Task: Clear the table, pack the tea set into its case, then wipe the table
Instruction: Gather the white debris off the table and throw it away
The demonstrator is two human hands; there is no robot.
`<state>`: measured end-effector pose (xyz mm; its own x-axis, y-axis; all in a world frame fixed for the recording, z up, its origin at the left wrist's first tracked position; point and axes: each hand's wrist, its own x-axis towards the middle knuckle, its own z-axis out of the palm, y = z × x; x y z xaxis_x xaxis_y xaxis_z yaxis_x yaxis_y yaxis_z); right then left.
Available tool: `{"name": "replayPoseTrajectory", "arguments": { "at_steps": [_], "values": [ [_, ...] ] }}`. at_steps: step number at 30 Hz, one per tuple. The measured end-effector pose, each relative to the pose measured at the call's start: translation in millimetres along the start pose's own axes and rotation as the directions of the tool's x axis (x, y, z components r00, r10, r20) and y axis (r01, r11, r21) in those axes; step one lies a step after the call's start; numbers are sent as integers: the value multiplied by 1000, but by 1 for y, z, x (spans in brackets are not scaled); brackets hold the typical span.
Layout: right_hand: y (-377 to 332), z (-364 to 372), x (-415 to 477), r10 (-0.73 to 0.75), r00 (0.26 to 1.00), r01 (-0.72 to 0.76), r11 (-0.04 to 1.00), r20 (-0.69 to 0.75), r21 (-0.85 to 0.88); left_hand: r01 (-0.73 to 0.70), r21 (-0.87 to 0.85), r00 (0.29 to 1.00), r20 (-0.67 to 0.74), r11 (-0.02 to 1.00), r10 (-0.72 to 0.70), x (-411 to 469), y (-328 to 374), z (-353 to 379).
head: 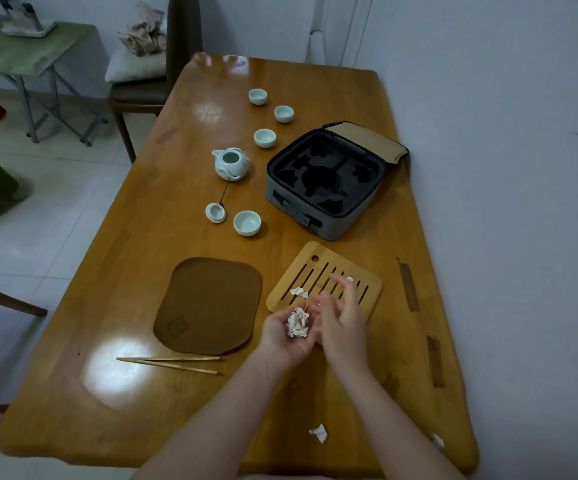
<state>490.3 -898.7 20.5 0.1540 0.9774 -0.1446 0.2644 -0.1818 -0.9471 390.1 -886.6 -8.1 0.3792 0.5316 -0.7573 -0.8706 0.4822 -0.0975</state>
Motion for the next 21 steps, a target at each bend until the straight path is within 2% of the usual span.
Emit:
{"name": "replayPoseTrajectory", "arguments": {
  "at_steps": [2, 4, 6, 8, 10, 15, 17, 19, 21],
  "values": [
    [8, -8, 16, 12, 995, -14, 1000, -103, -15, -31, -11, 999, -18, 999, 30, 1, 1, -1],
    [24, -14, 37, -7, 992, -21, 975, -127, -222, -59, 2, 998, -35, 998, 59, -1, 4, -3],
    [47, -15, 55, -49, 998, 29, 862, -27, -507, -86, 7, 995, -52, 996, 86, -5, 8, -6],
    [67, -11, 65, -47, 993, 110, 744, 112, -659, -105, 3, 993, -61, 995, 105, -7, 12, -10],
    [78, -6, 69, -64, 981, 179, 679, 186, -712, -121, -17, 990, -68, 992, 120, -9, 16, -14],
    [75, 0, 71, -87, 964, 256, 555, 250, -791, -147, -57, 987, -73, 987, 143, -11, 20, -18],
    [63, 0, 68, -85, 971, 228, 612, 224, -757, -161, -61, 985, -75, 985, 156, -10, 21, -17],
    [41, 3, 58, -111, 981, 189, 761, 162, -621, -177, -50, 981, -88, 983, 173, -7, 23, -15],
    [13, 10, 43, -89, 973, 183, 859, 213, -477, -189, -42, 978, -94, 981, 184, -5, 25, -12]
  ]
}}
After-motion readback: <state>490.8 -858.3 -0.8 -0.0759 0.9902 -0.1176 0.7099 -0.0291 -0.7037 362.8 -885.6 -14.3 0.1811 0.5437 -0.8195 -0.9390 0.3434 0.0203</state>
